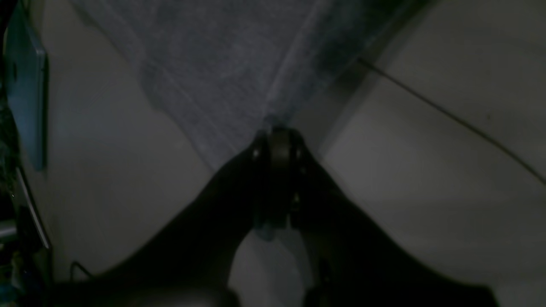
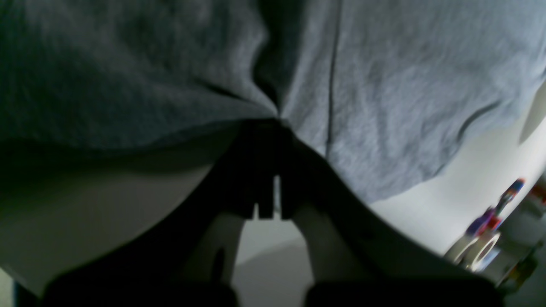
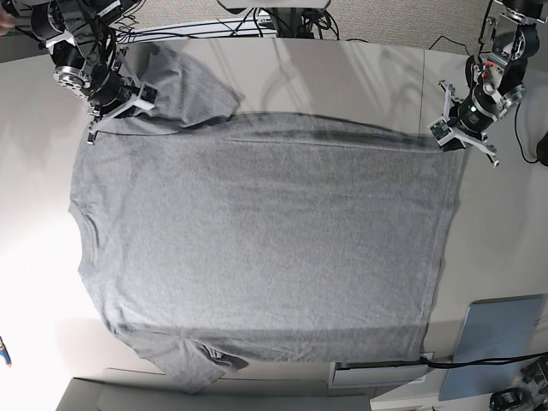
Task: Fold the T-shirt properly
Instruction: 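Grasp the shoulder edge with both grippers and pull it toward the arms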
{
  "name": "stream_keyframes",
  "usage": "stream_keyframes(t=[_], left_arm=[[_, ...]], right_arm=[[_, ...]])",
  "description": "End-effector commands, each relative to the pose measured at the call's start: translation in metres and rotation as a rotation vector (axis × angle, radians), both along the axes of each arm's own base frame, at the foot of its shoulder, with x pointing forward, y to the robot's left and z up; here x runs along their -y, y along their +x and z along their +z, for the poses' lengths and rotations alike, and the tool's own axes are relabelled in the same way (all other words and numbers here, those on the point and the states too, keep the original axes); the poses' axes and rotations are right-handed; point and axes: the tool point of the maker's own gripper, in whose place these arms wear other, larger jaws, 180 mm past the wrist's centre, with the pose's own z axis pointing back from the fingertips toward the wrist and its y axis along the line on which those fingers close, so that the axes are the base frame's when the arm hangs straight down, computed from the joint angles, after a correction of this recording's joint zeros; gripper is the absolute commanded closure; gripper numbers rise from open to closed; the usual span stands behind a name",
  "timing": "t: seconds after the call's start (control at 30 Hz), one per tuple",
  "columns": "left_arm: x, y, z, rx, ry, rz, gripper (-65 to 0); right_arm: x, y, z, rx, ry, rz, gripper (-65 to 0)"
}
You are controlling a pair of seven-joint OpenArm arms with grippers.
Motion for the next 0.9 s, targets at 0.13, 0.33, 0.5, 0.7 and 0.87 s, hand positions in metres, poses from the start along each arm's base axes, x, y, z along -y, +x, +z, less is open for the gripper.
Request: stream_keyframes(t=[0.13, 0.33, 0.5, 0.7, 0.87], left_arm=[[-0.016, -0.055, -0.017, -0.158, 0.053, 0.008, 0.0], [-0.011, -0.089, -0.008, -0.209, 0.031, -0.031, 0.0], [-0.014, -0.116, -0.007, -0.243, 0.059, -0.04, 0.0], [-0.018, -0.147, -0.004, -0.295, 0.077, -0.024, 0.0], [-0.017, -0.148, 0.006, -0.275, 0.058, -0.025, 0.0]], right_arm=[[0.011, -0.027, 0.008, -0.048, -0.085, 0.025, 0.0], [0.007, -0.053, 0.018, -0.054, -0.119, 0.015, 0.0], [0.001, -0.078, 0.023, -0.084, -0.124, 0.009, 0.0], [-0.006, -0.095, 0.033, -0.068, -0.139, 0.034, 0.0], [-0.004, -0.094, 0.036, -0.032, -0.154, 0.027, 0.0]])
